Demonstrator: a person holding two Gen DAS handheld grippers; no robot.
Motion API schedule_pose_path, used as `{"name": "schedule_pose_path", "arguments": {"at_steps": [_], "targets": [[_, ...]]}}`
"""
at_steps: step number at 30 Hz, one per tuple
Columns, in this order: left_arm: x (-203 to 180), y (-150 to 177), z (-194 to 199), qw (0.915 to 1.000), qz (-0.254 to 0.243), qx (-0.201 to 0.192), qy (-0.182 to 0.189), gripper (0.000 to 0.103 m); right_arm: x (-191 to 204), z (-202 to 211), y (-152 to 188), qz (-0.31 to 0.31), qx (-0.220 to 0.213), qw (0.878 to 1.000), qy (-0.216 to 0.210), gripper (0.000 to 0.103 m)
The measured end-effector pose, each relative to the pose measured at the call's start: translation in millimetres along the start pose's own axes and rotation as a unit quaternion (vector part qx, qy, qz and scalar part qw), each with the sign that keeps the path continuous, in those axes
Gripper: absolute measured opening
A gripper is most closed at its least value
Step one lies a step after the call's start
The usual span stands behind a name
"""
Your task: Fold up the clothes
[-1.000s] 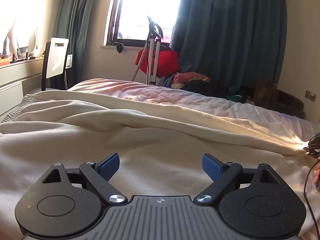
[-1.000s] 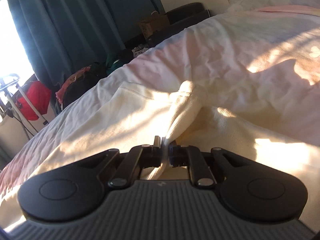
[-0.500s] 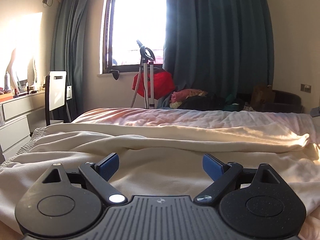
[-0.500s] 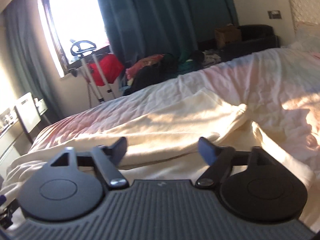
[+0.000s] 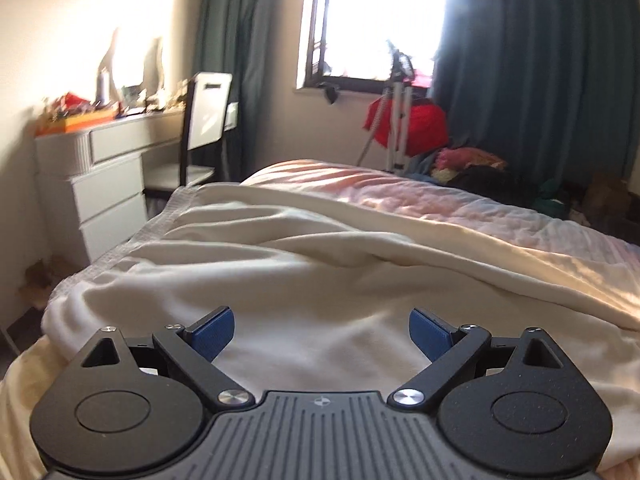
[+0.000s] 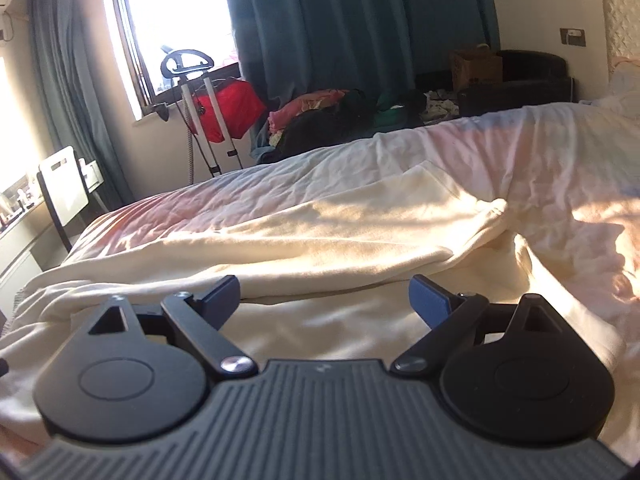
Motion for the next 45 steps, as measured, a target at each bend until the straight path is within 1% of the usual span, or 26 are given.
{"name": "schedule_pose_path", "arguments": {"at_steps": [1,3,5,9,11,14,17,19,20,21,22,23,25,27,29,32,33,34,35,36,37,39,40,42,43,45], "targets": [[16.9,-2.2,1.1,0.9995,0.030,0.009,-0.007,0.096,-5.8,0.9,0.7,-0.011,-0.002,1.000,0.006,0.093],[50.3,-6.5,3.6,0.9954,0.090,0.026,-0.020,0.096,-18.3,1.7,-0.1,-0.035,-0.004,0.999,0.017,0.093],[80.7,-10.2,6.5,0.9884,0.143,0.038,-0.032,0.096,-31.1,0.9,-0.1,-0.061,-0.003,0.998,0.029,0.093],[124.6,-13.9,12.5,0.9724,0.222,0.049,-0.053,0.096,-52.0,-0.2,2.4,-0.103,0.001,0.994,0.045,0.093],[139.2,-11.4,13.3,0.9625,0.260,0.059,-0.051,0.096,-64.7,-1.0,4.0,-0.130,0.005,0.990,0.054,0.093],[163.1,-7.6,13.3,0.9447,0.317,0.072,-0.041,0.096,-84.8,-1.2,6.8,-0.168,0.007,0.983,0.071,0.093],[192.9,-7.3,14.1,0.9240,0.373,0.074,-0.038,0.096,-107.1,-1.4,11.6,-0.210,0.009,0.973,0.097,0.093],[217.4,-8.5,14.8,0.9145,0.396,0.068,-0.047,0.096,-121.7,-0.8,16.9,-0.237,0.011,0.965,0.116,0.093],[228.3,-8.4,13.5,0.9088,0.409,0.067,-0.043,0.096,-129.3,0.5,20.6,-0.252,0.012,0.960,0.125,0.093],[237.9,-7.4,11.0,0.9014,0.427,0.068,-0.028,0.096,-136.4,3.4,25.2,-0.266,0.015,0.955,0.132,0.093],[247.2,-6.0,8.3,0.8922,0.446,0.068,-0.010,0.096,-141.8,7.1,30.2,-0.281,0.019,0.950,0.138,0.093],[254.6,-3.7,7.0,0.8846,0.461,0.067,0.000,0.096,-148.9,12.4,35.6,-0.300,0.021,0.943,0.143,0.093],[267.8,1.4,6.0,0.8713,0.486,0.065,0.010,0.096,-161.4,23.2,44.1,-0.337,0.017,0.929,0.149,0.093],[273.9,7.2,2.7,0.8619,0.502,0.070,0.018,0.096,-172.1,33.9,51.6,-0.365,0.011,0.916,0.163,0.093],[272.3,13.4,-4.0,0.8531,0.514,0.083,0.039,0.096,-183.5,42.7,61.1,-0.397,0.007,0.901,0.176,0.093],[259.7,16.9,-12.5,0.8503,0.511,0.101,0.075,0.096,-200.8,53.5,77.7,-0.450,0.003,0.872,0.191,0.093],[253.1,19.5,-15.9,0.8440,0.517,0.108,0.094,0.096,-203.9,54.3,83.5,-0.469,0.002,0.864,0.186,0.093],[245.6,22.6,-19.6,0.8347,0.526,0.116,0.117,0.095,-207.1,55.1,89.2,-0.487,0.002,0.854,0.181,0.093],[238.1,25.7,-23.1,0.8247,0.534,0.123,0.140,0.091,-210.1,55.8,94.8,-0.505,0.001,0.845,0.176,0.093],[232.6,28.6,-25.3,0.8181,0.538,0.131,0.154,0.088,-211.5,54.8,97.8,-0.512,0.003,0.840,0.177,0.093],[227.9,31.3,-26.8,0.8131,0.541,0.138,0.164,0.087,-212.9,53.7,100.8,-0.519,0.005,0.836,0.178,0.092],[226.9,33.9,-26.9,0.8115,0.544,0.139,0.163,0.081,-215.5,51.6,106.9,-0.533,0.009,0.827,0.180,0.092],[227.2,34.9,-26.6,0.8115,0.545,0.139,0.160,0.080,-215.5,49.1,109.8,-0.540,0.014,0.823,0.177,0.092],[231.3,35.2,-25.7,0.8119,0.548,0.126,0.156,0.077,-215.0,43.4,113.5,-0.551,0.020,0.817,0.170,0.093],[233.7,35.1,-25.1,0.8133,0.548,0.120,0.154,0.076,-214.8,39.5,112.5,-0.552,0.019,0.817,0.164,0.094],[240.7,35.0,-28.9,0.8179,0.546,0.111,0.143,0.072,-214.6,31.2,106.1,-0.535,0.018,0.829,0.163,0.094]]}}
Point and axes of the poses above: each gripper's, at about its wrist camera, not at the fingertips, and z roughly against the way its jaws point, x to its left, y to its underside, the point moved 8 cm from there along -z, roughly the way its jaws point, and after that the axes turned 3 degrees about y, right-handed, at the moved point
